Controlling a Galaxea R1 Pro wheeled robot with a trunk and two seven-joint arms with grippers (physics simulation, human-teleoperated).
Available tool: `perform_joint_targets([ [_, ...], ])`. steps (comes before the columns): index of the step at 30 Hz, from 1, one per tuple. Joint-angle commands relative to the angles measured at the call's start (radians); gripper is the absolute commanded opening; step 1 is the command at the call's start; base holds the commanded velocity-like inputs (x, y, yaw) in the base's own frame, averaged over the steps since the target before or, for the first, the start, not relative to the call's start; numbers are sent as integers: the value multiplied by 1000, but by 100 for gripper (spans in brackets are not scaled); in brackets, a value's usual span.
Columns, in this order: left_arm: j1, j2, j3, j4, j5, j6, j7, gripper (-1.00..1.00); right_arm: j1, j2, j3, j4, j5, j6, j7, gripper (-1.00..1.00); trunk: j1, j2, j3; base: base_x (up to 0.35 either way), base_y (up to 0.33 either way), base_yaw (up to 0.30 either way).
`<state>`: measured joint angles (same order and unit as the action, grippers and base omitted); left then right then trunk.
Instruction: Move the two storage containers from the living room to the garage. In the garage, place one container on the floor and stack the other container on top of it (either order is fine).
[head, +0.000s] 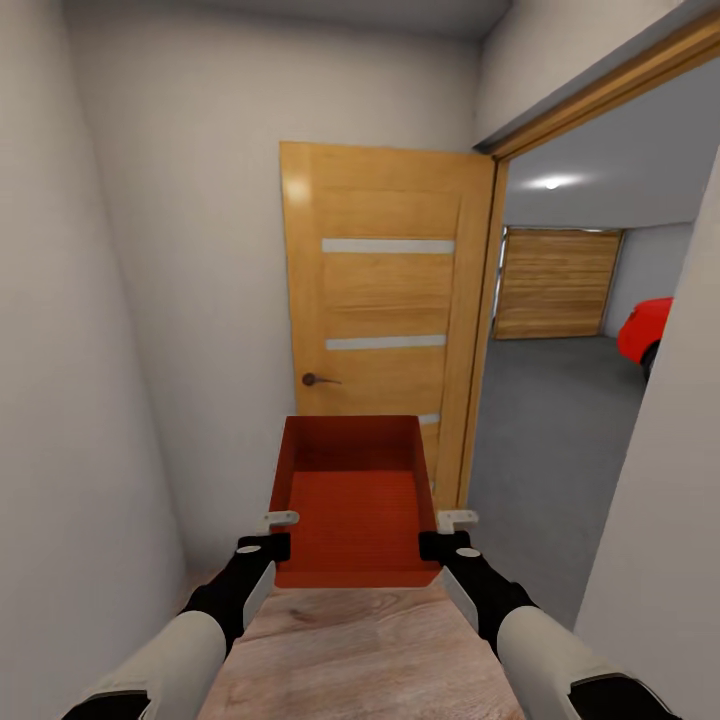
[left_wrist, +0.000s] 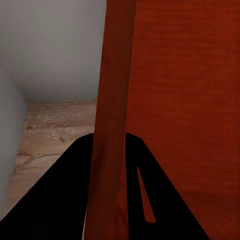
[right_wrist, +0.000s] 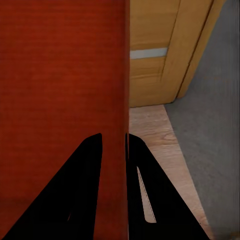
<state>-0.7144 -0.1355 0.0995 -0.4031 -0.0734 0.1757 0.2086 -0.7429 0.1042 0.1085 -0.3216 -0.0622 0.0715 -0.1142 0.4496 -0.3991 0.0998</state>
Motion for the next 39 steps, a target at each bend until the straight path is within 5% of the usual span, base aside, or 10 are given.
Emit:
perform_joint_targets([
  [1, 0, -1, 36, -46, 40, 8, 69, -100, 0, 0, 5, 0, -25, 5, 8, -100, 0, -1, -1, 0, 0, -237],
  [23, 0, -3, 34, -46, 39, 10, 69, -100, 0, -1, 5, 0, -25, 5, 8, -100, 0, -1, 0, 6, 7, -219],
  [39, 0, -3, 34, -46, 40, 10, 62, -100, 0, 0, 5, 0, -25, 8, 8, -100, 0, -1, 1, 182, 246, -42],
])
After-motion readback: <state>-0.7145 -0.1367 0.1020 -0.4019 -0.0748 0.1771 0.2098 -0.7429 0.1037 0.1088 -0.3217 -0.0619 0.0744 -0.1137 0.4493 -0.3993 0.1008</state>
